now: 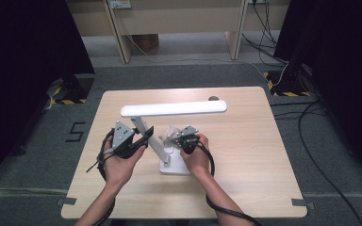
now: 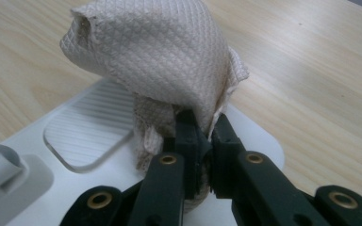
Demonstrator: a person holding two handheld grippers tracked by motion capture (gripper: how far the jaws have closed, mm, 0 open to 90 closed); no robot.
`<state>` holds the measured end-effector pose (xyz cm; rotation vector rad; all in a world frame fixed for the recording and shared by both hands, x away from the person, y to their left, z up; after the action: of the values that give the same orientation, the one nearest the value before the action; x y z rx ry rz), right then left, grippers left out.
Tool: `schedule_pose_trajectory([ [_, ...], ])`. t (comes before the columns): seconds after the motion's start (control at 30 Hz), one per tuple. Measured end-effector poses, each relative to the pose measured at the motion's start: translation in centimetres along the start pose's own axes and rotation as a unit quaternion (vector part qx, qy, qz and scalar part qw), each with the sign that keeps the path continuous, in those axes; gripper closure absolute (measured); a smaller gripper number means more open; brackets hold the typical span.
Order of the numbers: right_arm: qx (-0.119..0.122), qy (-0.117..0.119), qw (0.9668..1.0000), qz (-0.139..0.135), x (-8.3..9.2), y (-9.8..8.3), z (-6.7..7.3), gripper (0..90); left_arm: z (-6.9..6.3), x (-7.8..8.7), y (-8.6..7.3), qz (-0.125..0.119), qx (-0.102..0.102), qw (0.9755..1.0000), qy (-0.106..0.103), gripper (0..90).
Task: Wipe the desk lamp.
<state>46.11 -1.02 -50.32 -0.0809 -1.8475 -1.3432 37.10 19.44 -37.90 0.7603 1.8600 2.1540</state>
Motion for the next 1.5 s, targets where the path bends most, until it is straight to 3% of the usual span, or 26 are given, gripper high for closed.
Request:
schedule_pose_trajectory([
  [0.13,0.001,-0.020,0.9998,0.003,0.5,-0.3,-0.9,85.1,0.0,0.0,0.0,0.000,0.000,1.0000,0.000,63.4],
  [0.77,-0.026,-0.057,0.9980,0.010,1.7,-1.7,-3.9,85.1,-0.1,0.0,0.0,0.000,-0.001,1.0000,0.002,63.4],
  [0.93,-0.025,-0.039,0.9989,-0.012,1.7,0.3,-3.1,85.1,-0.1,0.1,0.0,-0.001,0.002,1.0000,0.002,63.4],
  [1.17,0.003,0.010,0.9996,-0.024,-0.1,3.5,0.0,85.1,-0.1,0.1,-0.1,-0.001,0.002,1.0000,0.000,63.3],
  [1.33,0.014,0.023,0.9996,-0.011,-1.7,4.1,1.7,85.0,0.0,0.1,-0.1,-0.001,0.007,1.0000,-0.002,63.3],
  [1.5,0.018,0.023,0.9996,0.004,-2.7,3.6,1.9,85.0,0.0,0.1,-0.1,-0.002,0.009,1.0000,-0.002,63.4],
])
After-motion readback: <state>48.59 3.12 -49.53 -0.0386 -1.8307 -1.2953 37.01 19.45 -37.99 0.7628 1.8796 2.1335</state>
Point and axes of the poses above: each handheld gripper's, and its own axes: x roughly backward along the jaws, y roughly out of its top, z roughly to its left, the point moved 1 cm from there along -x, roughly forward along the jaws, and after that the axes turned 3 degrees about -x, right-handed, at the moved point
